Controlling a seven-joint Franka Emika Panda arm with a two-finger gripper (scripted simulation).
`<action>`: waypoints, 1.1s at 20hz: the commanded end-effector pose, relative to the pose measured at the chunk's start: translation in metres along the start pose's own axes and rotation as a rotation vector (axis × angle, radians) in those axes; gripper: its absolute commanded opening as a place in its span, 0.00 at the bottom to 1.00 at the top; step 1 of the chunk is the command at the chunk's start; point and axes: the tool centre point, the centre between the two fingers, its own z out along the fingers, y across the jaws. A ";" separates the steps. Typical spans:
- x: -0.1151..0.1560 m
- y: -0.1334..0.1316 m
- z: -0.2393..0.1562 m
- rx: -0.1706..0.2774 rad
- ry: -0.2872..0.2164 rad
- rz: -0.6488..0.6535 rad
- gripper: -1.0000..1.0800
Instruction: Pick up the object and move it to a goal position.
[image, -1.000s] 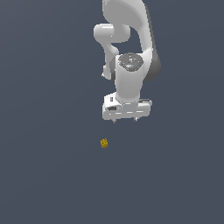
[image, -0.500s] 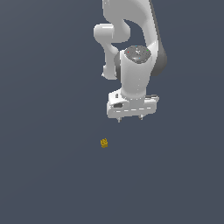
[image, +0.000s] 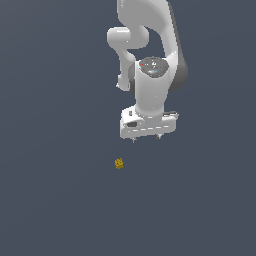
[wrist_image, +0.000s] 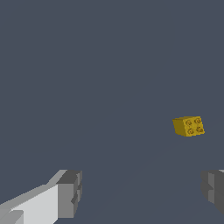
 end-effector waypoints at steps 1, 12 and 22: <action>0.003 0.010 0.008 -0.004 -0.003 -0.014 0.96; 0.020 0.086 0.068 -0.030 -0.028 -0.134 0.96; 0.022 0.124 0.099 -0.041 -0.044 -0.194 0.96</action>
